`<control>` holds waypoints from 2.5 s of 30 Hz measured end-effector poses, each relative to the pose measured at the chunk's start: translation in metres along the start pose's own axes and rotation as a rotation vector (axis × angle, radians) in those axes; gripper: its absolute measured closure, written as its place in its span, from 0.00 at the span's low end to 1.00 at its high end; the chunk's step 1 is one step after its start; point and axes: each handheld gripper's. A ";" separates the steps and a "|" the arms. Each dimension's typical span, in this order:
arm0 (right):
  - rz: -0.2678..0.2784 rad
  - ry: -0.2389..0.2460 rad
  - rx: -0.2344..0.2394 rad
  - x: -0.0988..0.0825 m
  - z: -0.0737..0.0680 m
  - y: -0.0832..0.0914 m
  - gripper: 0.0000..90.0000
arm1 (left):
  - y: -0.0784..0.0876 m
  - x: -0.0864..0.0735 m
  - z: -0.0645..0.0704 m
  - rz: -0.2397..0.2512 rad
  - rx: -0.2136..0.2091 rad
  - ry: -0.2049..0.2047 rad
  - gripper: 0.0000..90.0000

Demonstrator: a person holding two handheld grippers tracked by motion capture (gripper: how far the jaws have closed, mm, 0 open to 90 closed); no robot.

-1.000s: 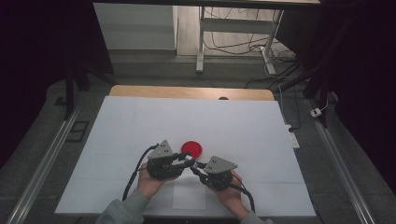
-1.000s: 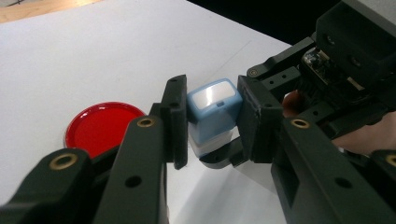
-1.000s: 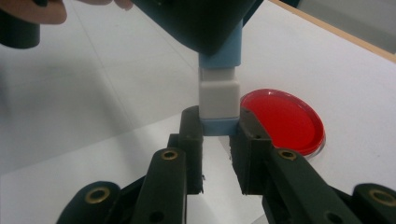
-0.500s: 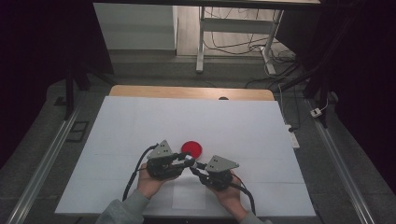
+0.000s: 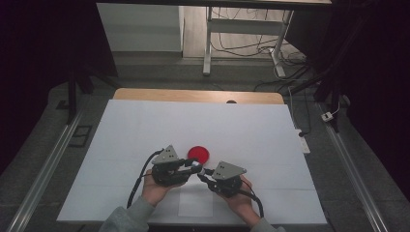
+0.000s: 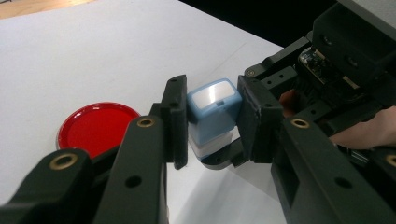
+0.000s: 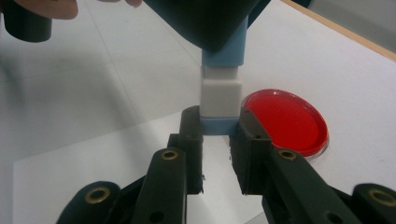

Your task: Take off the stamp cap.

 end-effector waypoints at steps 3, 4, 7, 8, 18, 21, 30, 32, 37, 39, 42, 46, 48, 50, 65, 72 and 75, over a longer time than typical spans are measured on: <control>0.006 -0.040 -0.009 -0.001 -0.001 -0.001 0.83 | 0.000 0.000 0.000 0.004 0.006 0.000 0.73; 0.013 -0.064 -0.012 -0.002 -0.001 -0.001 0.83 | 0.001 0.000 0.000 0.003 0.006 -0.001 0.73; 0.017 -0.096 -0.015 -0.003 -0.002 -0.001 0.83 | 0.001 0.000 0.000 0.006 0.006 -0.001 0.73; 0.020 -0.102 -0.022 -0.003 -0.003 -0.001 0.83 | 0.001 0.000 0.000 0.006 0.005 -0.001 0.73; -0.017 0.025 0.000 0.001 -0.001 0.002 0.83 | -0.001 -0.001 0.000 -0.007 -0.014 0.009 0.73; -0.022 0.051 0.008 0.001 0.001 0.003 0.83 | -0.001 -0.001 0.000 -0.002 -0.019 0.014 0.73; 0.001 -0.081 0.008 -0.002 0.001 0.002 0.83 | 0.000 0.000 0.000 0.010 -0.008 0.012 0.73; 0.001 -0.092 0.002 -0.002 0.000 0.002 0.83 | 0.000 0.000 0.000 0.011 -0.007 0.012 0.73; -0.002 -0.083 -0.002 -0.002 -0.001 0.002 0.83 | 0.000 -0.001 0.000 0.005 -0.010 0.014 0.73; -0.016 -0.039 -0.002 -0.001 -0.001 0.003 0.83 | -0.001 -0.001 0.000 0.003 -0.016 0.020 0.73; -0.024 0.022 -0.007 0.001 -0.001 0.004 0.83 | -0.001 -0.002 0.000 0.008 -0.024 0.025 0.73; -0.022 0.035 -0.004 0.001 0.001 0.005 0.83 | -0.001 -0.001 0.000 0.011 -0.023 0.024 0.73; -0.016 0.024 -0.004 0.001 0.001 0.005 0.83 | 0.000 -0.001 0.000 0.017 -0.021 0.024 0.73; -0.007 -0.017 -0.003 0.000 0.001 0.005 0.83 | 0.000 -0.001 0.000 0.021 -0.017 0.023 0.73; -0.006 -0.115 -0.028 -0.009 0.009 0.008 0.83 | 0.016 0.001 -0.005 0.068 -0.003 0.028 0.73; -0.003 -0.111 -0.030 -0.011 0.011 0.010 0.83 | 0.017 0.001 -0.006 0.060 -0.012 0.030 0.73; -0.002 -0.110 -0.035 -0.012 0.012 0.011 0.83 | 0.016 0.001 -0.005 0.052 -0.010 0.023 0.73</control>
Point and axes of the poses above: each handheld gripper's, and its own axes: y roughly backward along the jaws, x roughly out of its top, z roughly to its right, and after that the axes turned 11 degrees about -x, right-handed
